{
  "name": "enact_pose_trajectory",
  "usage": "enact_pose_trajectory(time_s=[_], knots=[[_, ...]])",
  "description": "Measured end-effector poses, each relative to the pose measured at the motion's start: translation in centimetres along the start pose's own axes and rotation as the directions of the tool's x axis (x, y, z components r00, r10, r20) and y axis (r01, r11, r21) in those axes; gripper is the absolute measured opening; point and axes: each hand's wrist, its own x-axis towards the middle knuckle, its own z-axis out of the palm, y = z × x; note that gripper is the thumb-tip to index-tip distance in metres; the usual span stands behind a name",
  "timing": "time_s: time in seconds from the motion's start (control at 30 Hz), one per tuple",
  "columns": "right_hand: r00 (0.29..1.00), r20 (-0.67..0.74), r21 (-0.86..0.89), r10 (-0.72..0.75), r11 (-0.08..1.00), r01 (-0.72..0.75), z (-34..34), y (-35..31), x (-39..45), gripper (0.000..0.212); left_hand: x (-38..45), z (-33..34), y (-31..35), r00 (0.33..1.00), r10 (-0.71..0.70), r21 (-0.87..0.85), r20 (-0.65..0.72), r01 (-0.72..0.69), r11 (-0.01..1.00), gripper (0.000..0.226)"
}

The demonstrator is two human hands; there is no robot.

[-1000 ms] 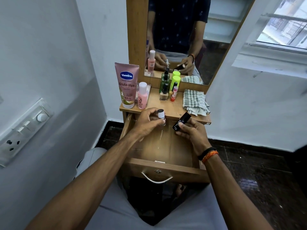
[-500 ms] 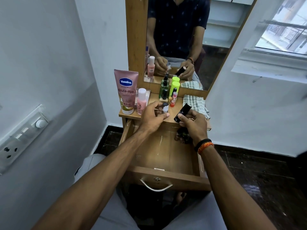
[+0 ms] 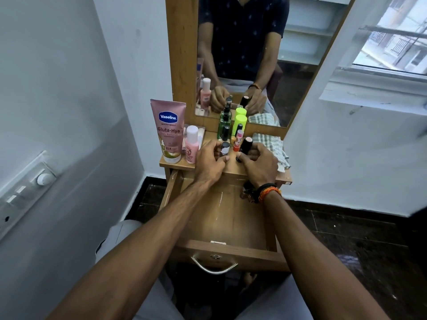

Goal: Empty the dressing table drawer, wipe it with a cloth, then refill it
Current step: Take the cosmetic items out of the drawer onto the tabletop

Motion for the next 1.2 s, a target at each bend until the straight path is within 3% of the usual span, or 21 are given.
enact_pose_trajectory(time_s=[0.53, 1.2], knots=[[0.998, 0.023, -0.020, -0.051, 0.998, 0.051, 1.4, 0.6, 0.3, 0.037, 0.9, 1.4, 0.5, 0.996, -0.011, 0.048, -0.087, 0.015, 0.999, 0.027], [0.999, -0.007, -0.026, -0.044, 0.999, 0.044, 2.1, 0.6, 0.5, 0.035, 1.2, 2.0, -0.3, 0.994, -0.026, 0.075, -0.104, 0.034, 0.997, 0.040]])
